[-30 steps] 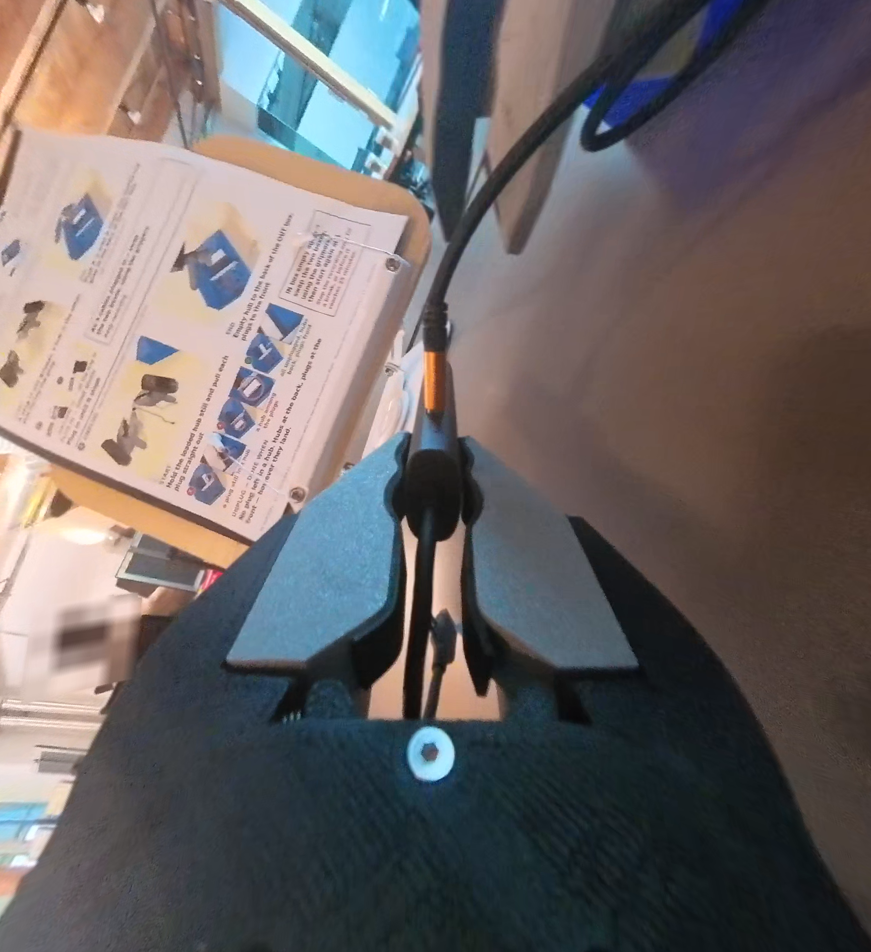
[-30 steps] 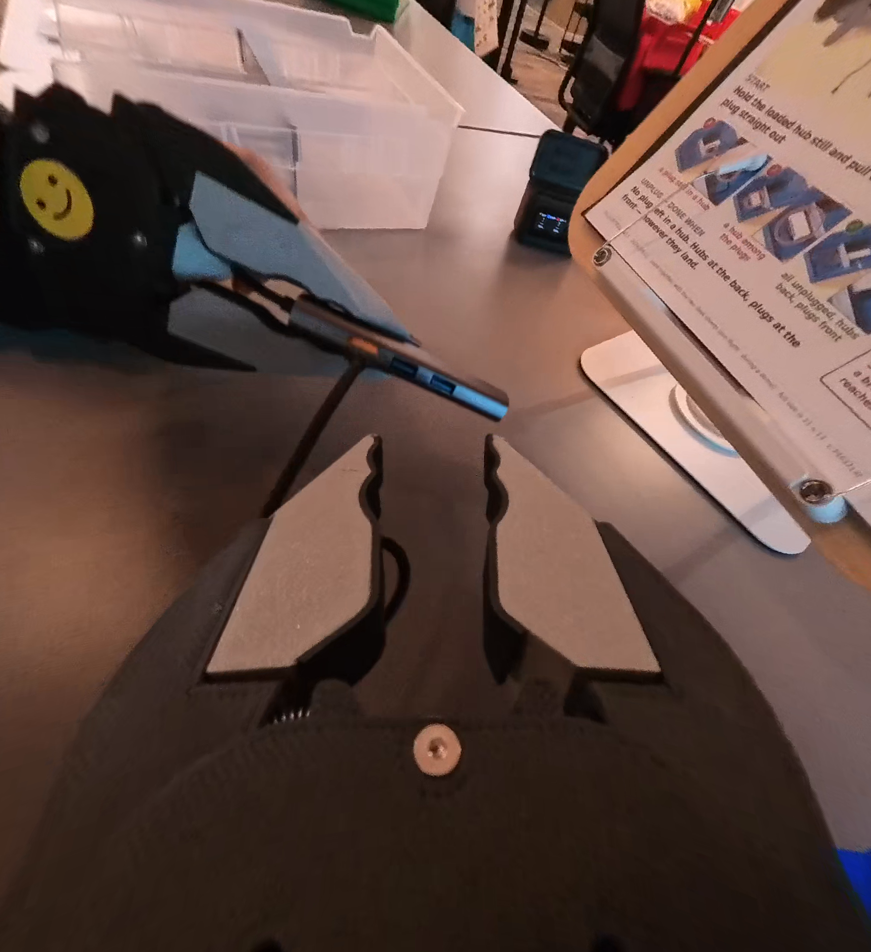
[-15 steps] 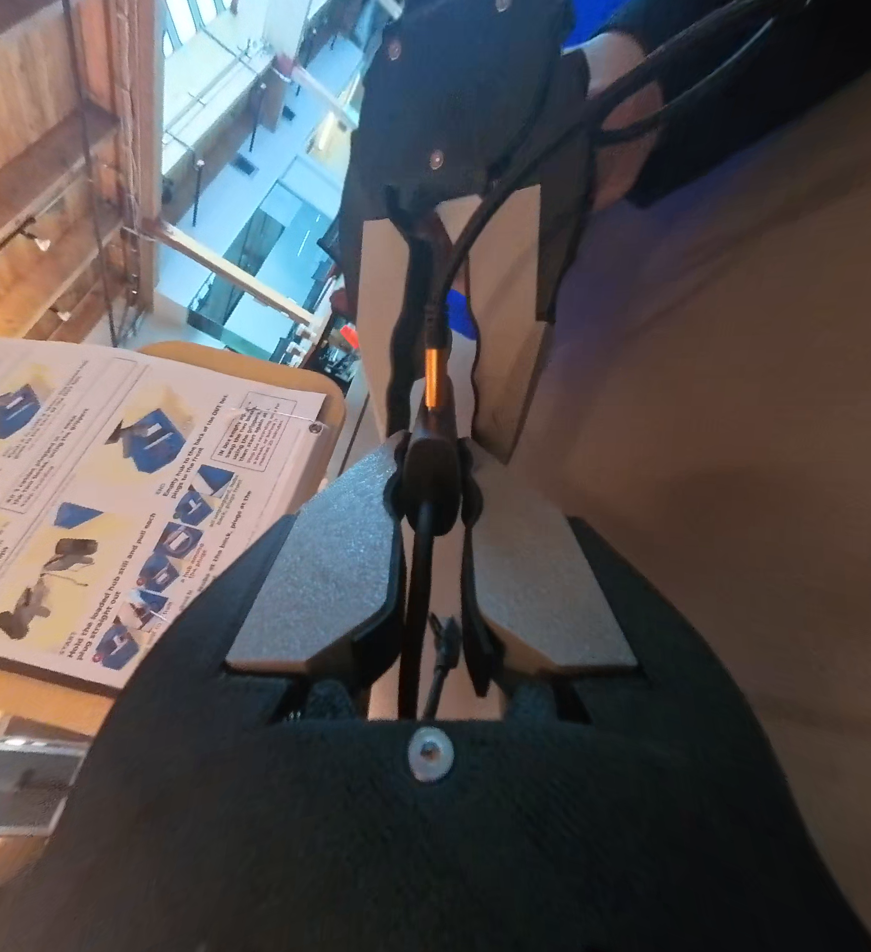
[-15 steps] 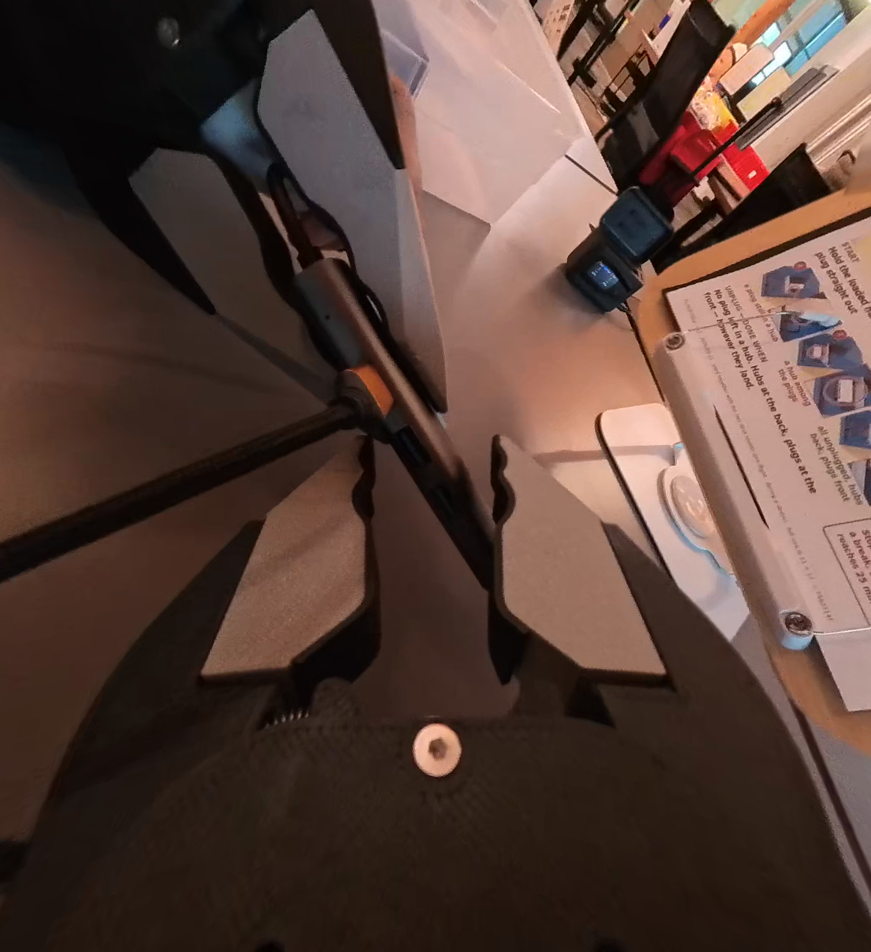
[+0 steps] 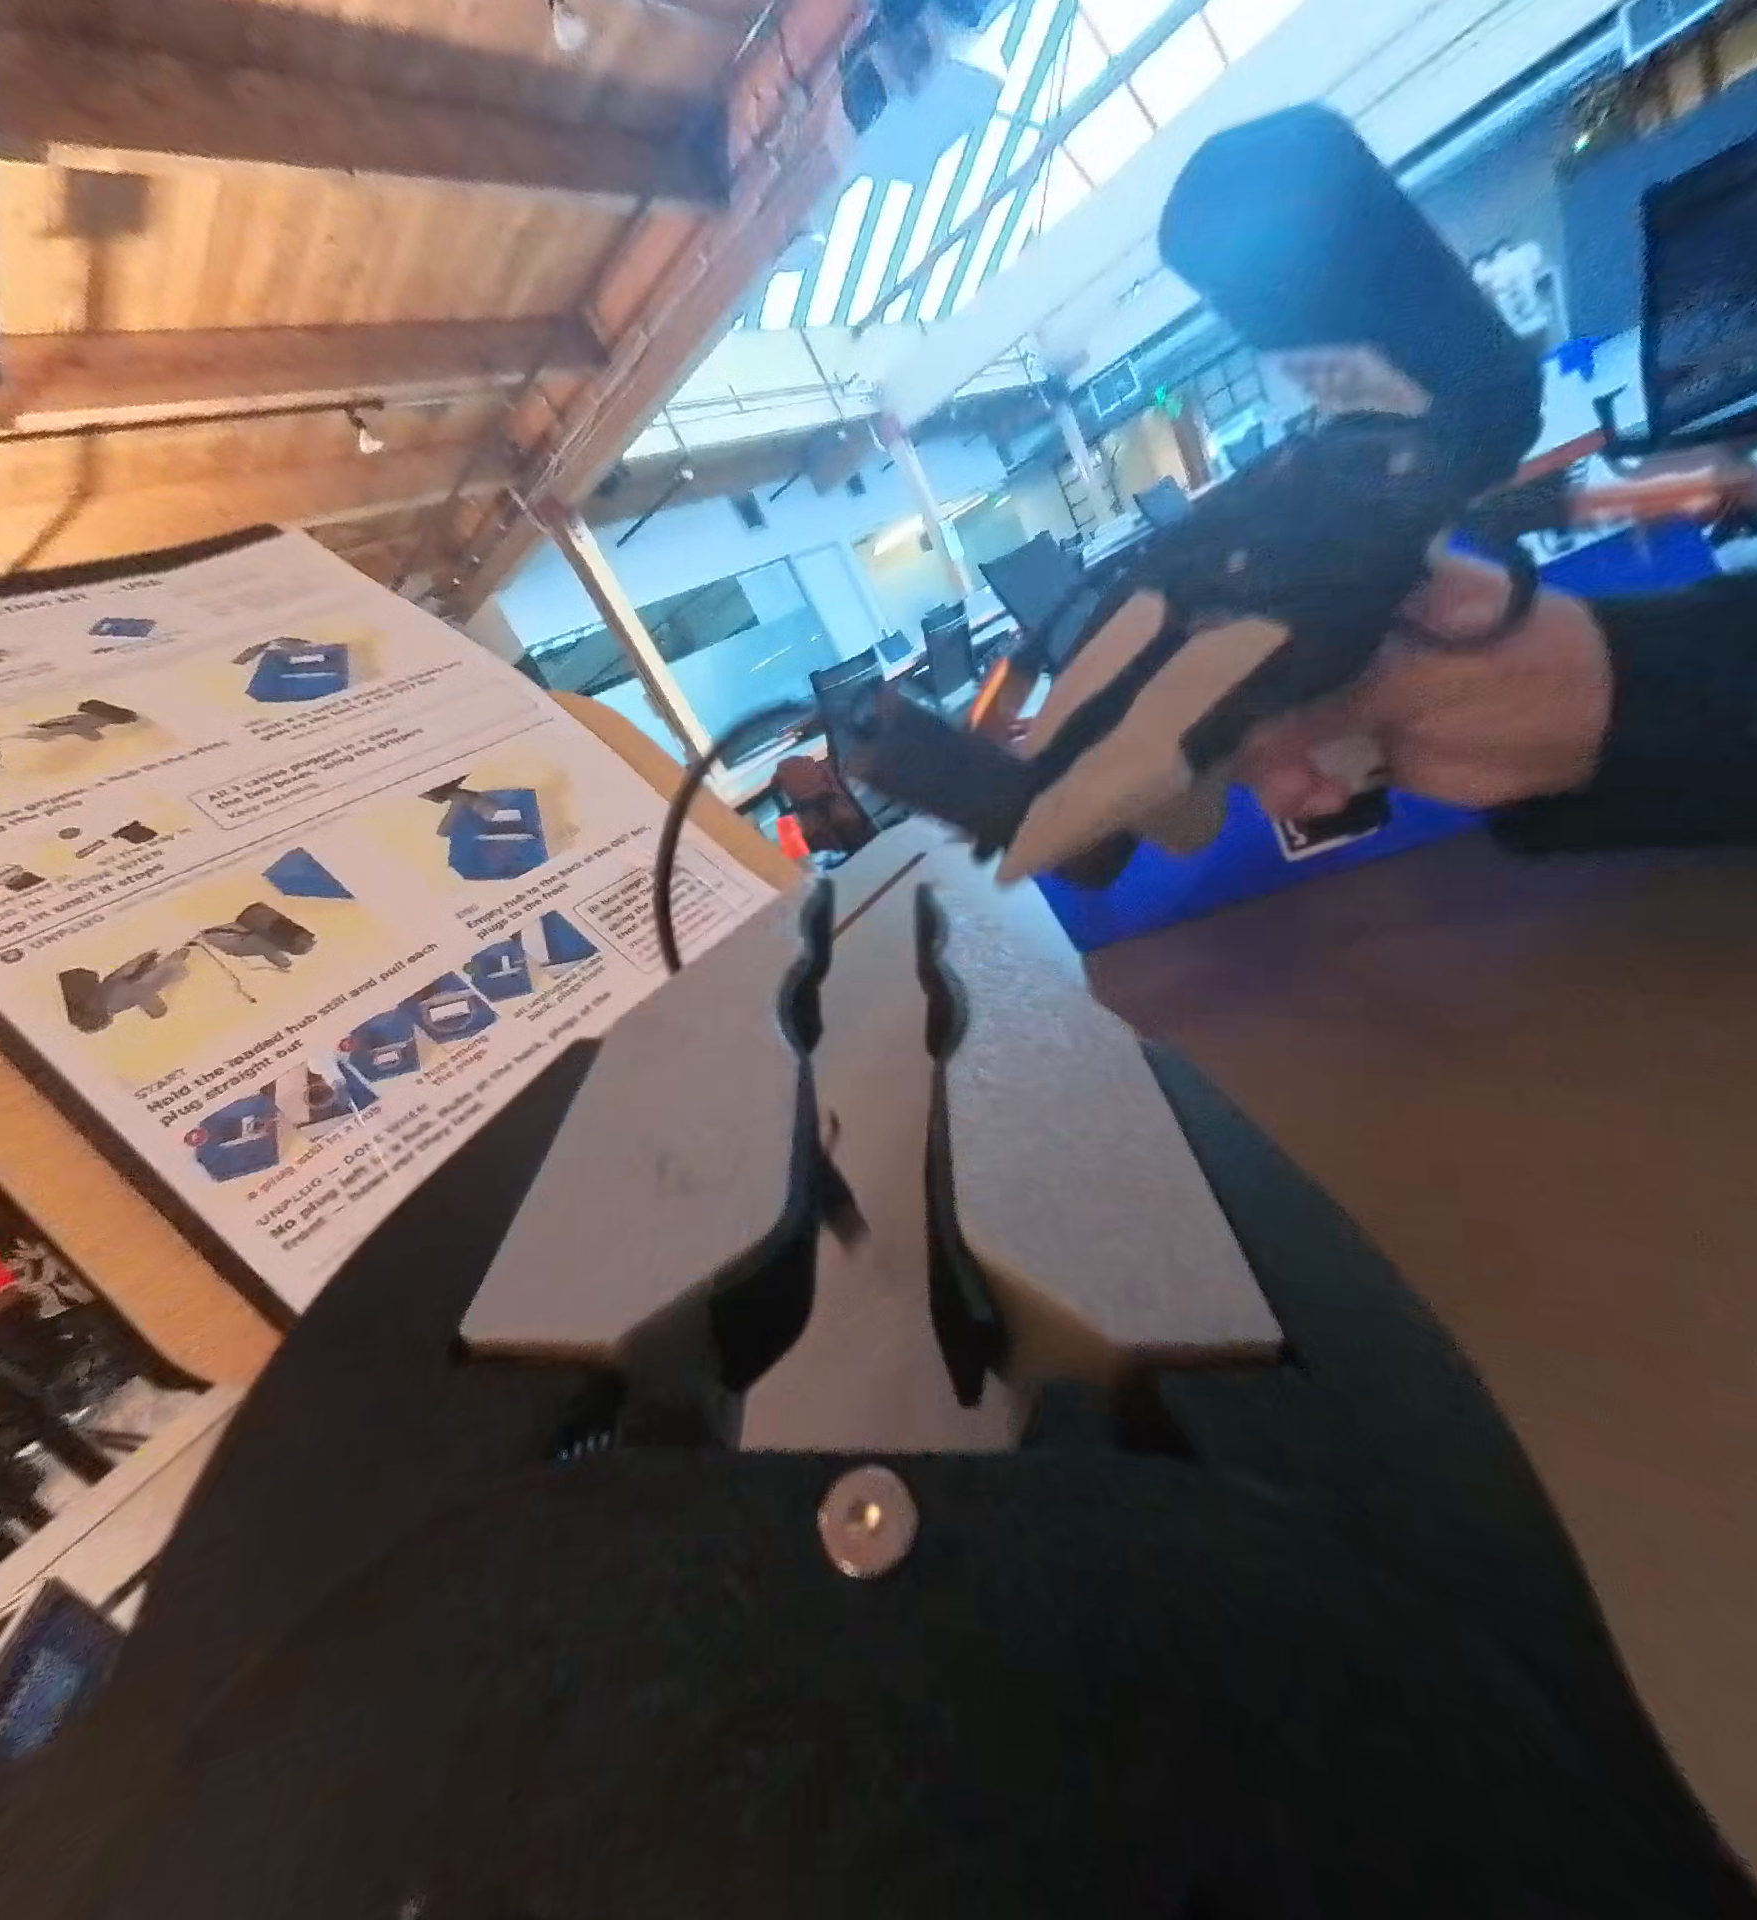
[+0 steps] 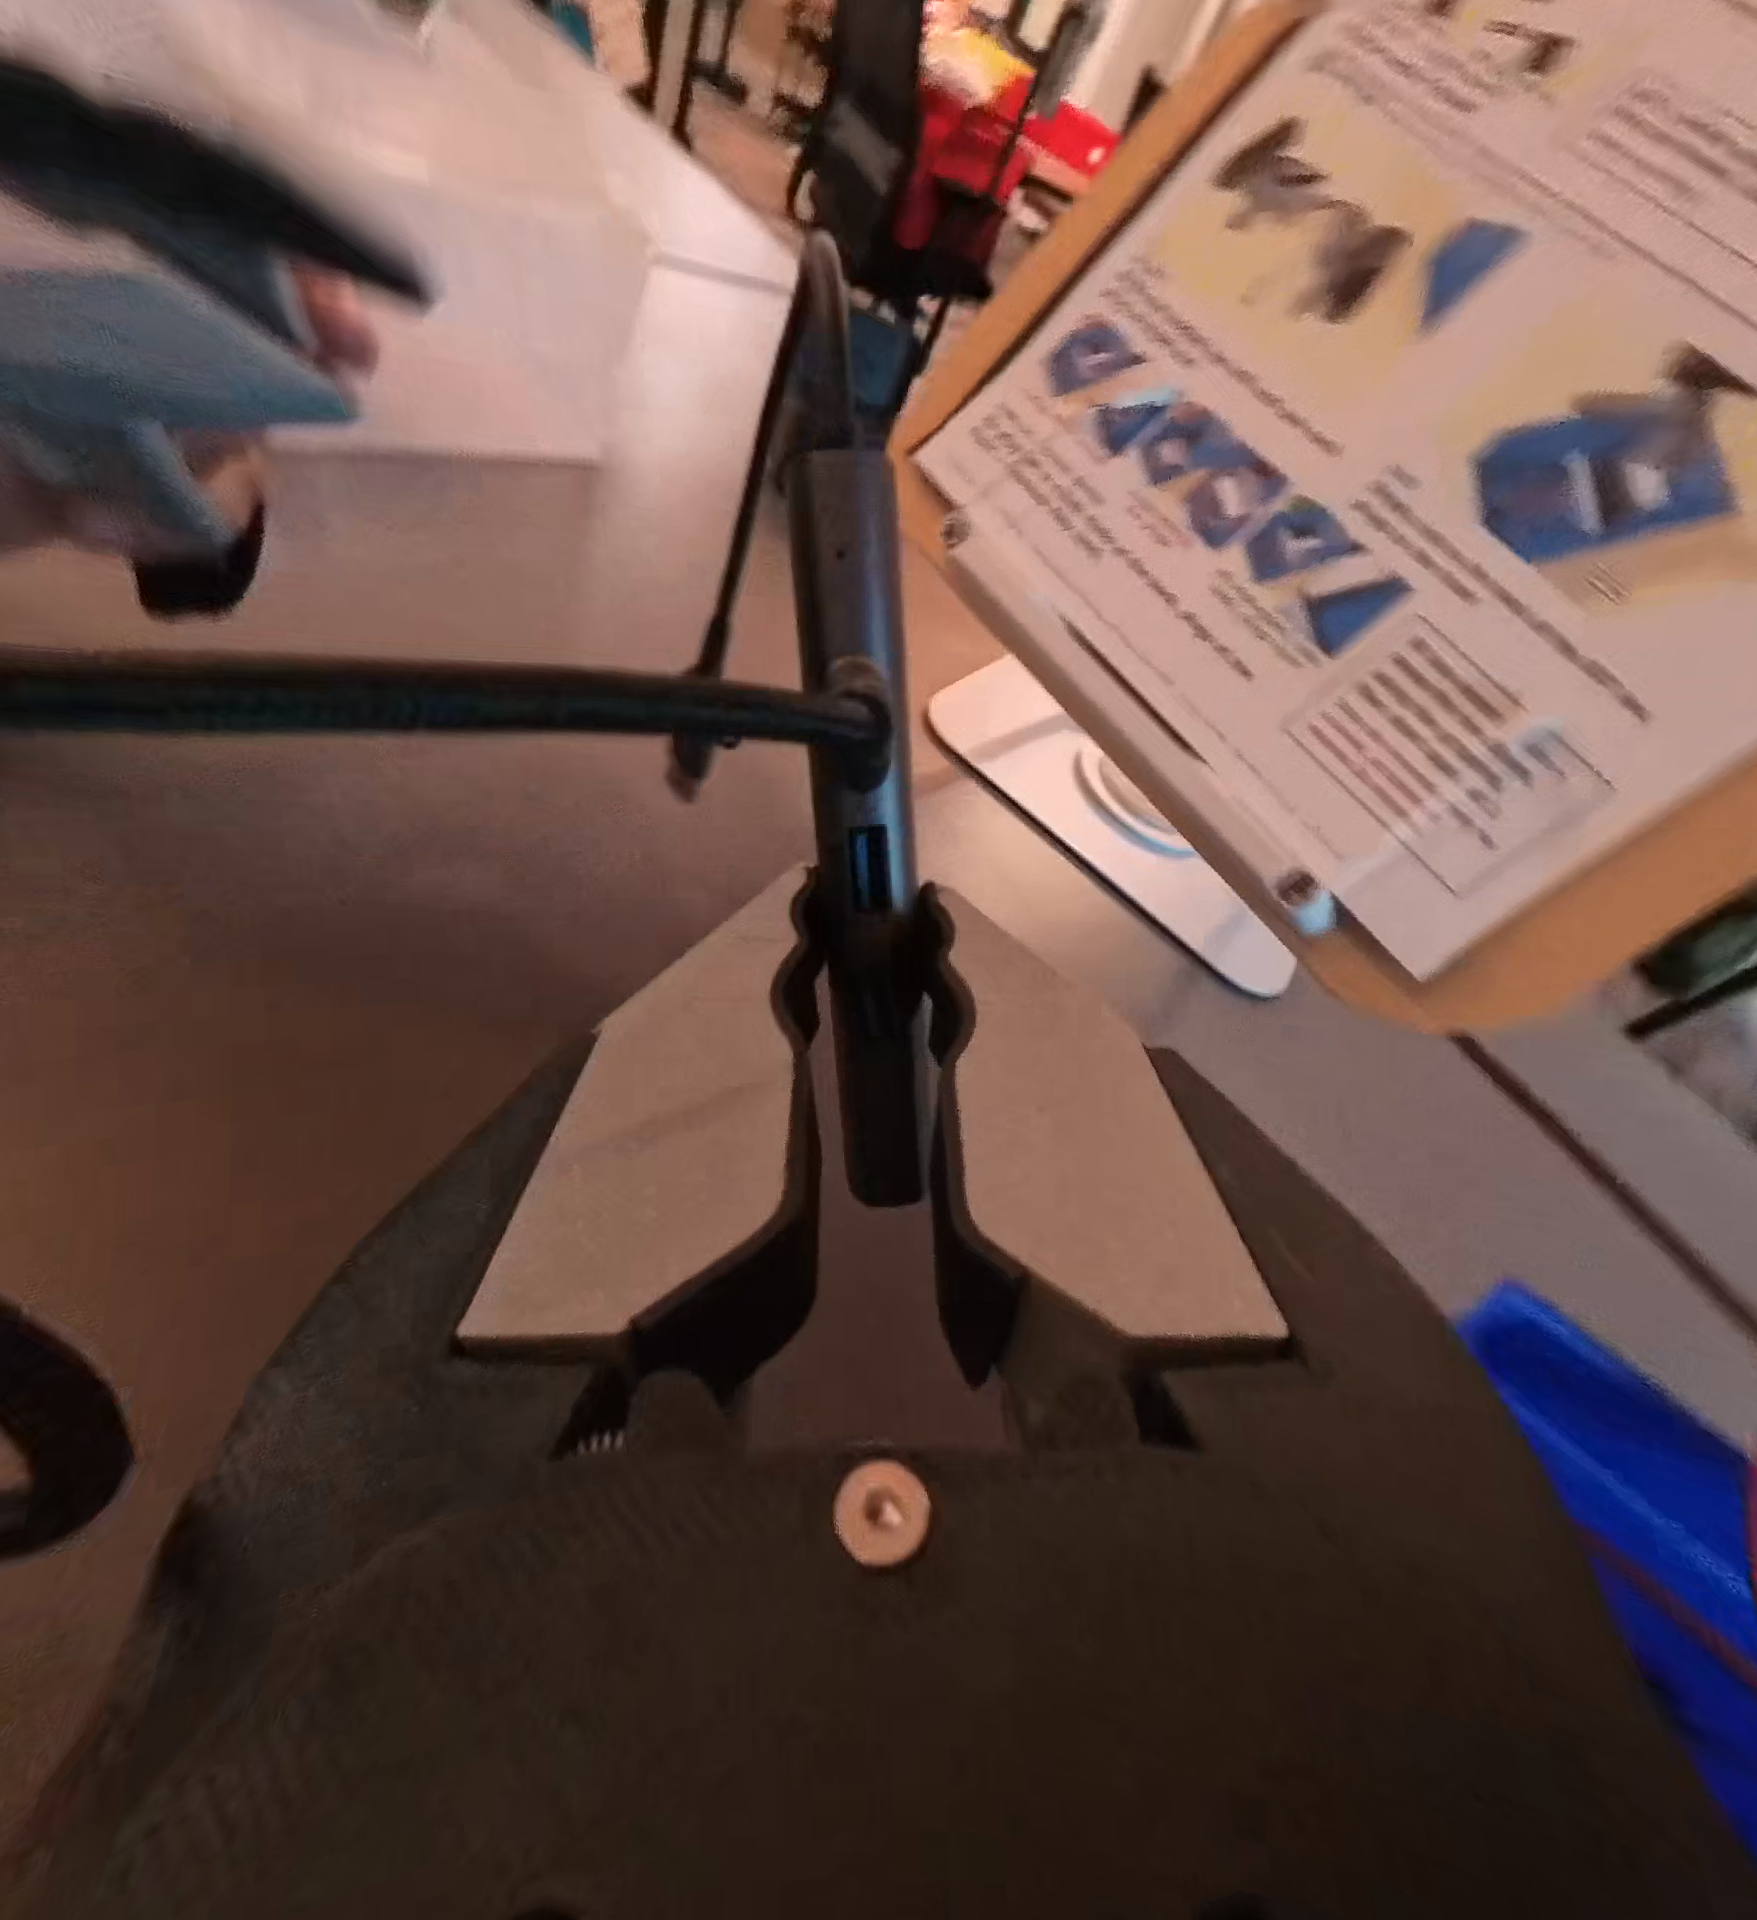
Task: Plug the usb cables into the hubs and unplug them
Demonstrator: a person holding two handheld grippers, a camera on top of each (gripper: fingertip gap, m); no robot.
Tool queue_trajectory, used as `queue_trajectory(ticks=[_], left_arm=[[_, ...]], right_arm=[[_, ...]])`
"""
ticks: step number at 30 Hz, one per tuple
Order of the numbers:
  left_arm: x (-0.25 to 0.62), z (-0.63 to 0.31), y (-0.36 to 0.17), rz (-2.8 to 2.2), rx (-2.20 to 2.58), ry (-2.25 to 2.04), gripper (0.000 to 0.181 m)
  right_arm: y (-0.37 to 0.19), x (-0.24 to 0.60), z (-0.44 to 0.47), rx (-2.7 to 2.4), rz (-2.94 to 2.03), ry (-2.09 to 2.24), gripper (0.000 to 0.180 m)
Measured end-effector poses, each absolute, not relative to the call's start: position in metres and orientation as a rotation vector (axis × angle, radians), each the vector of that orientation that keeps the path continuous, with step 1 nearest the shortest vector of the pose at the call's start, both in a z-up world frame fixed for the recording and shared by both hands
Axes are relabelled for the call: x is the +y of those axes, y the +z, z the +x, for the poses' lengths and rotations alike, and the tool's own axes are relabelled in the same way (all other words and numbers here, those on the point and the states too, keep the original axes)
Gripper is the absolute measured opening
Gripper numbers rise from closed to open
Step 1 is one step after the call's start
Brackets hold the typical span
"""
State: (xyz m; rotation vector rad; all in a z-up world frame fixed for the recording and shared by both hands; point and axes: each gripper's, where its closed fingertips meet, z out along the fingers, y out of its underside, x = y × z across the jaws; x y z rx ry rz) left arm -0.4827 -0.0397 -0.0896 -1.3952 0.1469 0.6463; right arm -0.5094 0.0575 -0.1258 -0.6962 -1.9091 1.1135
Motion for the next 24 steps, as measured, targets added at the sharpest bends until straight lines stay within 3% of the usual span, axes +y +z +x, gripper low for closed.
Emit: queue_trajectory(ticks=[2,7,10,16,24], left_arm=[[-0.038,-0.489,-0.095,-1.436,0.126,0.677,0.001],[-0.023,-0.495,-0.124,-1.597,0.159,0.761,0.001],[-0.016,-0.489,-0.133,-1.630,0.211,0.774,0.001],[-0.014,-0.491,-0.138,-1.661,0.219,0.791,0.001],[-0.016,-0.501,-0.146,-1.693,0.183,0.789,0.000]], right_arm=[[-0.091,0.081,-0.493,-1.828,-0.798,1.181,0.014],[0.036,0.163,-0.449,-1.603,-0.926,1.150,0.014],[0.072,0.226,-0.439,-1.616,-1.098,1.006,0.015],[0.036,0.314,-0.424,-1.874,-1.512,0.550,0.015],[-0.088,0.338,-0.452,-2.285,-1.855,0.055,0.015]])
